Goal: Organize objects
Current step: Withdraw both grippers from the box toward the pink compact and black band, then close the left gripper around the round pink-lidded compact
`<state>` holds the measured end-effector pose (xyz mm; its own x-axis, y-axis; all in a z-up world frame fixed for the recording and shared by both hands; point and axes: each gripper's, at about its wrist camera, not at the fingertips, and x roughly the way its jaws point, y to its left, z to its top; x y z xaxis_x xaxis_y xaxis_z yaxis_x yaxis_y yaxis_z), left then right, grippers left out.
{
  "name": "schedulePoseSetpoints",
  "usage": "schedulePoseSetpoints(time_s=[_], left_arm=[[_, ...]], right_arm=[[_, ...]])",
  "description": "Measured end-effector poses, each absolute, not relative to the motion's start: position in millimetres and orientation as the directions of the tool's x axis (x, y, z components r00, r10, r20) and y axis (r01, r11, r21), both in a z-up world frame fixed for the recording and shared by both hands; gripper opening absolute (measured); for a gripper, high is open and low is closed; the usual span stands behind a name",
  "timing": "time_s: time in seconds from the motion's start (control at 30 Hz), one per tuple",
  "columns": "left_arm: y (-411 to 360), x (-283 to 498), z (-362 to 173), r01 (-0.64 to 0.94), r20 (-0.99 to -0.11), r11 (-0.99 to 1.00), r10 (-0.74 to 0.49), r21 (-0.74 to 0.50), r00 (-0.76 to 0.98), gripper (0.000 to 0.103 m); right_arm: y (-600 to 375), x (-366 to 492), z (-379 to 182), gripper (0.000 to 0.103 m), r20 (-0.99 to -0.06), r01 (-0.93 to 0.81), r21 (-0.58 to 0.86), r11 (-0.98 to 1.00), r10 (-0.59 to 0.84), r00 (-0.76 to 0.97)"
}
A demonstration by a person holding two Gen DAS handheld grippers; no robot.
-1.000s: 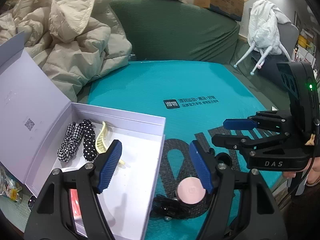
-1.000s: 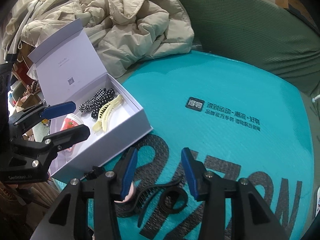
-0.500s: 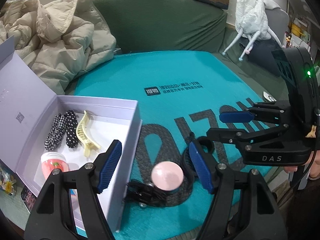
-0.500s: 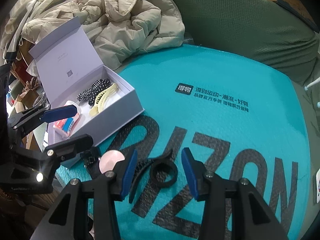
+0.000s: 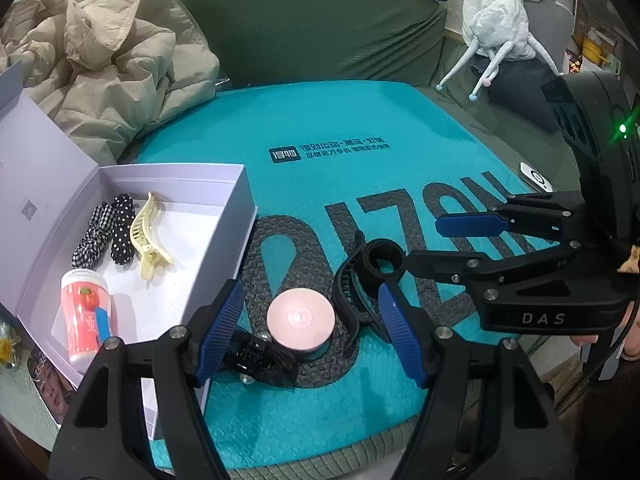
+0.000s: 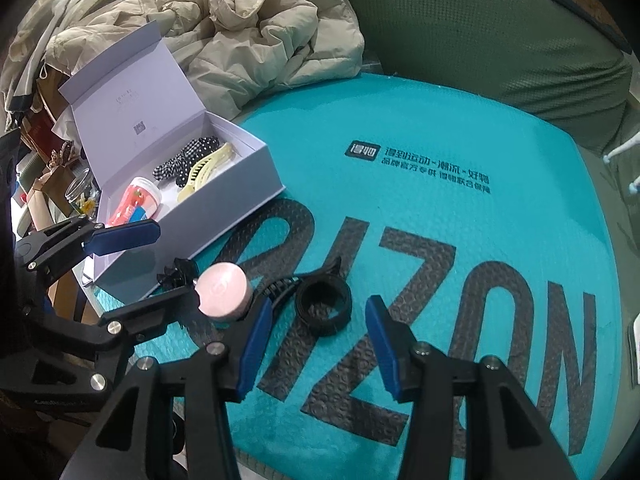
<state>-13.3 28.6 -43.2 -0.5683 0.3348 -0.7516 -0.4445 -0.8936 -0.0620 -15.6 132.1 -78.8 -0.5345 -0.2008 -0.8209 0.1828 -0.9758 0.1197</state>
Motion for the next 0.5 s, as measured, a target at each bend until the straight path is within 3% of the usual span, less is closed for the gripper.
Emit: schedulePoseSetpoints(time_s=[0.5], left_arm=[[34, -15, -72, -0.408, -0.799, -0.910, 0.295, -0.069, -0.524, 0.069]], right_arm=[[121, -16, -104, 0.050, -0.849, 0.182, 0.078, -0.980, -0.161, -0.503]])
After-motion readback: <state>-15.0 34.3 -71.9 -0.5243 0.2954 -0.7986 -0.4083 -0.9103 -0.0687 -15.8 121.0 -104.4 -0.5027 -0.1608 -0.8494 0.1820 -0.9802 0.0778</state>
